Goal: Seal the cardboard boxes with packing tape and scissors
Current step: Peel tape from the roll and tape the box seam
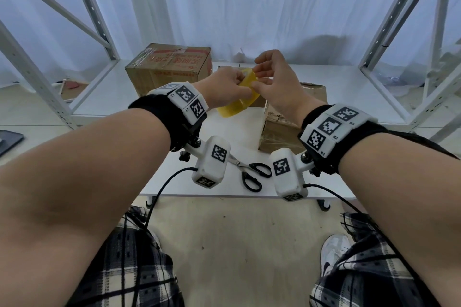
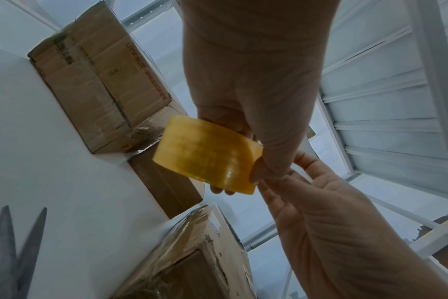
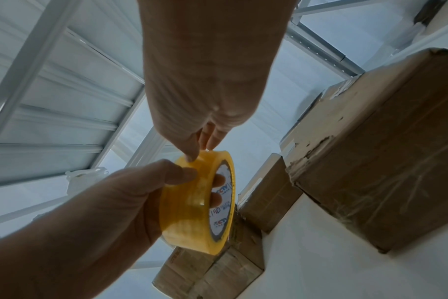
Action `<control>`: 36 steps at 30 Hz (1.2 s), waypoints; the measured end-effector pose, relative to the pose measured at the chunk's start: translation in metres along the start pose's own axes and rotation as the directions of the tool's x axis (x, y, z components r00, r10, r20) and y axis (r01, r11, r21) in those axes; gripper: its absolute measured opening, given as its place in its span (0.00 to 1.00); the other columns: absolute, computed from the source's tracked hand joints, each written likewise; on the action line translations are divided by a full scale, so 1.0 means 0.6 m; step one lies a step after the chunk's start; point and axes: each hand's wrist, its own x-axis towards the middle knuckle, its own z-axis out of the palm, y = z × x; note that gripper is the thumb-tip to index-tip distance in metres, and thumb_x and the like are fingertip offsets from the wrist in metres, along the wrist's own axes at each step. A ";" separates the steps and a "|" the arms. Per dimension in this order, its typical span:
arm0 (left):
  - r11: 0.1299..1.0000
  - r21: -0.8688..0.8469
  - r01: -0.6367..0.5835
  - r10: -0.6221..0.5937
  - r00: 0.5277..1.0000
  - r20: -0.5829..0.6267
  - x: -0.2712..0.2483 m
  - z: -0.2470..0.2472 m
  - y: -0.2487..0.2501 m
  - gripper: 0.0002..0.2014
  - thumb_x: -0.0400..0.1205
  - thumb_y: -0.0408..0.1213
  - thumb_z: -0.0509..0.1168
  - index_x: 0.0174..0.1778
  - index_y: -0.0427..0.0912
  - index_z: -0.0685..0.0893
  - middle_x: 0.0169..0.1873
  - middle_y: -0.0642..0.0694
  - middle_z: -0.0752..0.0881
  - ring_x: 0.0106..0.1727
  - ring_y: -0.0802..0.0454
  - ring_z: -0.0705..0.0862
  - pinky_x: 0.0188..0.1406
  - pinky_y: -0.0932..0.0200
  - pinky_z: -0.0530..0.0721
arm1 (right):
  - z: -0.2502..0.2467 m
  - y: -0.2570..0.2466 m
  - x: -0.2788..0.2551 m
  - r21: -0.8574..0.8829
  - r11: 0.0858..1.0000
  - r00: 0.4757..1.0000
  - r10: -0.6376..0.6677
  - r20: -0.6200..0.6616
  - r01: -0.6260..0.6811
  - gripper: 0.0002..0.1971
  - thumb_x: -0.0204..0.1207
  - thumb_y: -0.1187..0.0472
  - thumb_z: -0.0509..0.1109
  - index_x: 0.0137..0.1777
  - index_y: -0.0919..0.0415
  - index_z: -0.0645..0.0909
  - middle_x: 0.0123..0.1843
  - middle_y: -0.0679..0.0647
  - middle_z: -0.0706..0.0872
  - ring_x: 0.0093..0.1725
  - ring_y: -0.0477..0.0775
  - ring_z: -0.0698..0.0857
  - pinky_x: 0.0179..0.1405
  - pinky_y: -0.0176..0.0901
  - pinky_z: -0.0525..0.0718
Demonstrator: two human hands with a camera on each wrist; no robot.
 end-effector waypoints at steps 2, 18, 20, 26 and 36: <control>1.000 -0.003 -0.005 0.005 1.000 0.001 -0.003 -0.003 0.004 0.19 0.75 0.38 0.69 0.54 0.25 0.83 0.46 0.31 0.85 0.41 0.46 0.80 0.45 0.47 0.81 | 0.000 -0.001 -0.002 0.004 1.000 1.000 -0.002 -0.002 0.002 0.18 0.74 0.75 0.69 0.56 0.56 0.69 0.48 0.52 0.77 0.46 0.47 0.77 0.43 0.24 0.80; 0.998 0.054 -0.025 0.026 1.000 -0.017 0.004 0.000 -0.001 0.16 0.77 0.36 0.67 0.53 0.26 0.83 0.39 0.38 0.79 0.39 0.48 0.76 0.39 0.53 0.74 | 0.011 0.000 -0.003 0.048 0.999 0.999 0.026 -0.045 -0.024 0.18 0.75 0.75 0.67 0.57 0.55 0.69 0.51 0.54 0.75 0.45 0.46 0.75 0.41 0.22 0.78; 0.999 0.046 -0.027 0.028 1.000 -0.015 0.002 0.000 0.000 0.16 0.77 0.37 0.67 0.53 0.26 0.83 0.39 0.38 0.80 0.38 0.48 0.76 0.40 0.53 0.74 | 0.010 0.000 -0.005 0.057 0.998 0.999 0.030 -0.034 -0.028 0.18 0.76 0.76 0.67 0.56 0.55 0.69 0.48 0.54 0.76 0.42 0.44 0.76 0.38 0.22 0.78; 0.999 0.015 -0.036 0.037 0.999 -0.020 0.002 -0.003 -0.001 0.16 0.77 0.35 0.67 0.54 0.26 0.83 0.43 0.33 0.86 0.40 0.46 0.82 0.44 0.45 0.84 | 0.013 0.000 -0.004 0.065 0.997 1.000 0.029 -0.006 -0.029 0.24 0.78 0.74 0.65 0.70 0.54 0.68 0.53 0.53 0.74 0.47 0.46 0.77 0.41 0.27 0.81; 0.999 -0.002 -0.043 0.043 0.999 -0.029 0.001 -0.004 -0.001 0.14 0.78 0.33 0.66 0.55 0.29 0.84 0.47 0.35 0.89 0.42 0.46 0.88 0.48 0.49 0.87 | 0.026 0.011 -0.002 0.061 0.998 0.996 0.016 -0.086 -0.011 0.22 0.75 0.74 0.69 0.63 0.52 0.70 0.51 0.52 0.76 0.52 0.51 0.79 0.51 0.34 0.83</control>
